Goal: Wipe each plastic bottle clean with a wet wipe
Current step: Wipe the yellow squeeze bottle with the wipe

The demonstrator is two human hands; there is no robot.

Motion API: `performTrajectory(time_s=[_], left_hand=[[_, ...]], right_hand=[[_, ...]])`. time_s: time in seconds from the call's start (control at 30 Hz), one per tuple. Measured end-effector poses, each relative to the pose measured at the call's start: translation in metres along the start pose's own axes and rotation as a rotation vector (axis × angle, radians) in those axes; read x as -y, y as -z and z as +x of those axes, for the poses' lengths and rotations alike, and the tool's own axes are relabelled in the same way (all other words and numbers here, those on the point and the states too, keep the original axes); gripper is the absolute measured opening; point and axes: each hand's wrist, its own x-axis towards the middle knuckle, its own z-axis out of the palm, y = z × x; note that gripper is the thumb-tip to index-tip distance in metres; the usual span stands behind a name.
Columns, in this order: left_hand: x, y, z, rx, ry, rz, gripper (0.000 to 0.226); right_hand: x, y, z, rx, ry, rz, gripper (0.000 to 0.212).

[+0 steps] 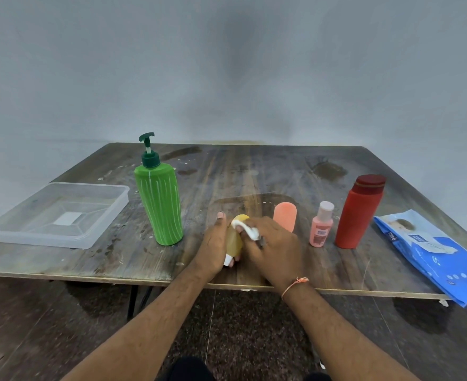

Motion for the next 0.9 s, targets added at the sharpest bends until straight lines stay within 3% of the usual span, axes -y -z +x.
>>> performTrajectory(time_s=[0.13, 0.27, 0.37, 0.47, 0.6, 0.7, 0.9], left_hand=[[-0.001, -0.001, -0.003, 0.004, -0.056, 0.079, 0.086], [-0.006, -0.002, -0.004, -0.022, 0.012, -0.061, 0.078], [-0.004, 0.001, -0.001, -0.041, 0.027, -0.148, 0.087], [0.0, 0.001, 0.002, -0.041, 0.005, -0.064, 0.114], [0.0, -0.002, 0.0, -0.014, -0.039, 0.056, 0.089], [-0.002, -0.003, -0.005, 0.009, -0.048, 0.083, 0.088], [-0.002, 0.002, 0.001, 0.006, 0.002, -0.084, 0.097]], right_hand=[[0.0, 0.004, 0.002, -0.023, -0.11, -0.042, 0.014], [0.002, 0.004, -0.003, 0.145, 0.07, 0.114, 0.013], [0.003, 0.002, -0.006, 0.235, 0.14, 0.151, 0.014], [0.003, 0.0, -0.004, 0.141, 0.114, 0.039, 0.017], [-0.001, 0.001, 0.001, 0.024, -0.087, -0.047, 0.018], [-0.002, 0.003, 0.005, 0.01, -0.199, -0.028, 0.024], [0.003, 0.003, -0.005, 0.186, 0.094, 0.132, 0.015]])
